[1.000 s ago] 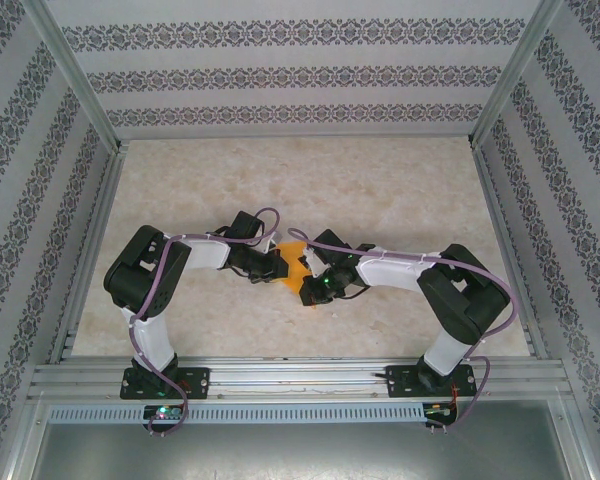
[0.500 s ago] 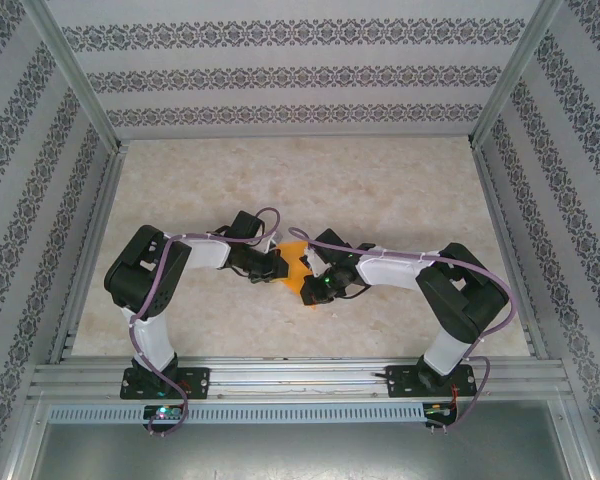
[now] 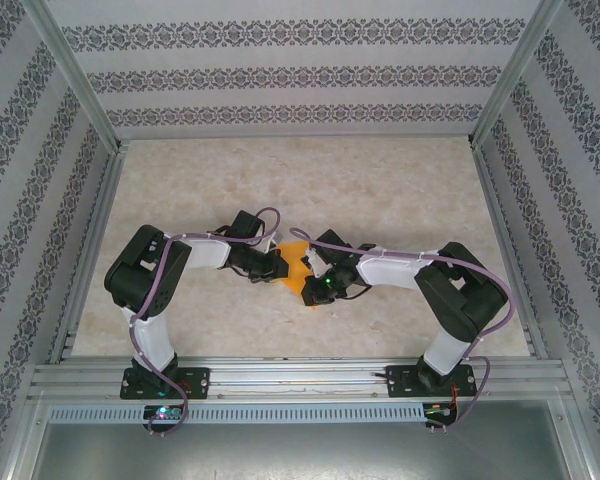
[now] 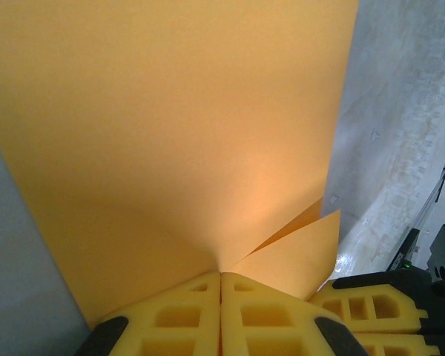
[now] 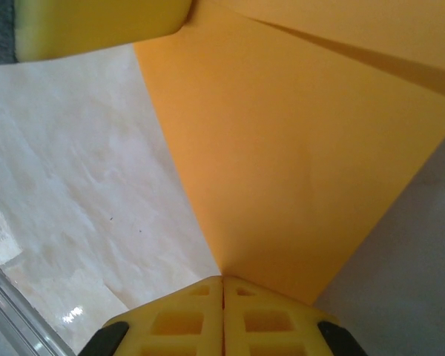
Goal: Fold a paper plane with a square sheet of paper (fold left side to right side)
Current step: Third fold the triangle at the center of the table.
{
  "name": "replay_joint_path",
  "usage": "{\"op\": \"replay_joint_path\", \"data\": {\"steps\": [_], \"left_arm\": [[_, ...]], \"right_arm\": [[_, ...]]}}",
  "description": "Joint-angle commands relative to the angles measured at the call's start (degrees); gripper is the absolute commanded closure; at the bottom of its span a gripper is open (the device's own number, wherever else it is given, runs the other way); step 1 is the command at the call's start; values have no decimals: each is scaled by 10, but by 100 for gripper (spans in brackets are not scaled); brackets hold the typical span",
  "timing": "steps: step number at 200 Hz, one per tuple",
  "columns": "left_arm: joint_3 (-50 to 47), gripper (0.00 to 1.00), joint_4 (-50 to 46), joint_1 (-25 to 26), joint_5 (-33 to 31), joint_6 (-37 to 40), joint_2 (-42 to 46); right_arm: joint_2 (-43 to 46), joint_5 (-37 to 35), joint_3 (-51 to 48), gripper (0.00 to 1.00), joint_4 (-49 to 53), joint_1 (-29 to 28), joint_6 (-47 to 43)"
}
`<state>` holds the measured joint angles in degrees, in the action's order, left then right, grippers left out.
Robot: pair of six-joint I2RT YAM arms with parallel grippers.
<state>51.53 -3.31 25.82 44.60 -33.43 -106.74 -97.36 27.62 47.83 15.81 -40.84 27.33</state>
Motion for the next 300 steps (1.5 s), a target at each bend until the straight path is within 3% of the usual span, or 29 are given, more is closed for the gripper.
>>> {"op": "replay_joint_path", "data": {"steps": [1, 72, 114, 143, 183, 230, 300], "left_arm": [[-9, 91, -45, 4, -65, 19, -28], [15, 85, -46, 4, -59, 19, -3], [24, 79, -43, 3, -72, 23, 74], [-11, 82, -18, 4, -87, 24, 147], [-105, 86, 78, 14, -59, -9, 206], [-149, 87, 175, 58, -56, -45, 190], [-133, 87, 249, 89, -52, -71, 106]], "right_arm": [[-13, -5, -17, 93, 18, 9, 11], [-26, 10, -40, 94, 14, 22, 14], [-30, 8, -49, 98, 14, 32, 15], [-30, 4, -52, 100, 12, 37, 13], [-32, 2, -54, 100, 9, 41, 11], [-34, -1, -58, 100, 6, 44, 10], [-38, 1, -55, 100, 5, 44, 9]]}}
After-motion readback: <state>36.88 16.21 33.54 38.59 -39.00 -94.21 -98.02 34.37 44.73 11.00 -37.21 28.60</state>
